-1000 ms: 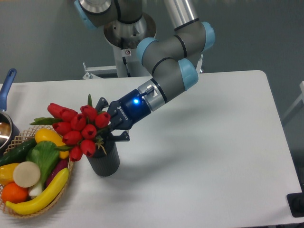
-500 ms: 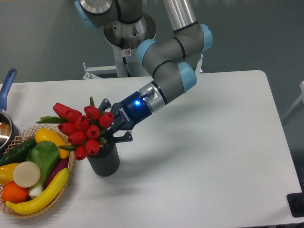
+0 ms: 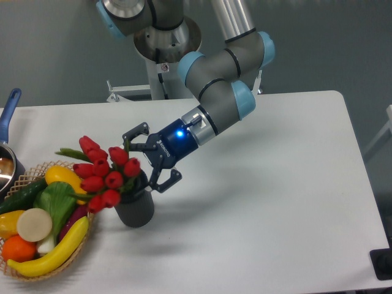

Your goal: Insert the flowers into the vase

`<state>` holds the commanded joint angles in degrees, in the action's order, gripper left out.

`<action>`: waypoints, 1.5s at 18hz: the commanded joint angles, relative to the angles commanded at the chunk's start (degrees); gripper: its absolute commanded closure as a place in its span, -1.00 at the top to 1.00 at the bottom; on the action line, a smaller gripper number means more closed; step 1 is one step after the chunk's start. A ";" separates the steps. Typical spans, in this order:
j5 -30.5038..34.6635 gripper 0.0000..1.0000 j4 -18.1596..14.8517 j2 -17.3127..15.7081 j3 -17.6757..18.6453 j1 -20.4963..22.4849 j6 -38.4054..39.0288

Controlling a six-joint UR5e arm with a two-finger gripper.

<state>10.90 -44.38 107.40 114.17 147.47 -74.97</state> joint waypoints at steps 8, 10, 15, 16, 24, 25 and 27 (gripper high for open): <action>4.98 1.00 -0.26 -6.50 3.08 5.27 0.44; 12.00 1.00 -0.26 -9.04 2.73 6.07 1.23; 31.08 1.00 -0.44 -11.16 -0.08 8.79 3.25; 35.03 1.00 -0.44 -11.16 -0.70 9.67 3.25; 62.20 1.00 -0.09 -4.59 -9.04 11.78 1.68; 65.01 1.00 -0.26 -3.61 -10.36 11.61 1.50; 69.15 1.00 -0.26 -1.16 -11.95 11.43 1.23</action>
<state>80.05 -44.65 106.25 102.22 158.91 -73.74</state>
